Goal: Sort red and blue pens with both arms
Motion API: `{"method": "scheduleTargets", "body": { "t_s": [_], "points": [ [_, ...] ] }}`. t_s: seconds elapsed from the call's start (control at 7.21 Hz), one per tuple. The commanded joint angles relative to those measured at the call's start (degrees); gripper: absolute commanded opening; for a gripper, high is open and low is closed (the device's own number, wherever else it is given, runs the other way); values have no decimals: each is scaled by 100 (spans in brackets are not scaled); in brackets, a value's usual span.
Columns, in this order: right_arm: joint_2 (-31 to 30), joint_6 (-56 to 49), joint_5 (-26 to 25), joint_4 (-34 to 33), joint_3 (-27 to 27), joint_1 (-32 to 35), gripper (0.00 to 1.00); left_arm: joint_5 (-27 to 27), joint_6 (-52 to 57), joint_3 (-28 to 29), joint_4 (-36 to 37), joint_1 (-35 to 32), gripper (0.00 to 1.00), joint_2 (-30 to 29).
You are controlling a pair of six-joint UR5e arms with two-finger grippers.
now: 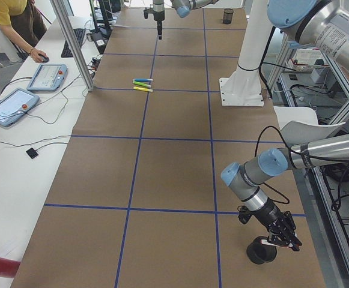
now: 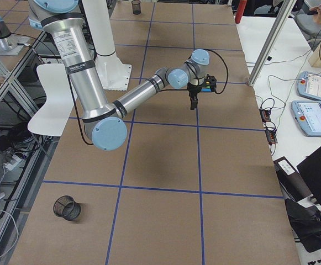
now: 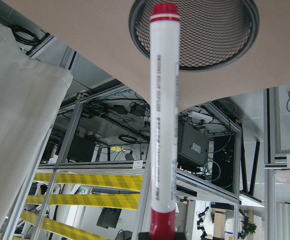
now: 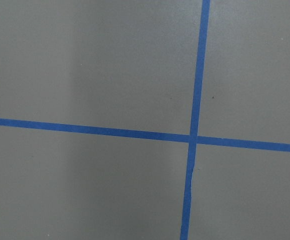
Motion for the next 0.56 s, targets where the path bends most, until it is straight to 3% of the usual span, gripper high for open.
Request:
{"method": "scheduleTargets", "body": {
  "t_s": [0.0, 0.42],
  "points": [
    [7, -4, -3, 0, 9, -33, 100, -85, 31, 187, -150, 0, 0, 10],
    [7, -4, -3, 0, 27, -33, 100, -155, 39, 628, -704, 0, 4, 10]
  ]
}}
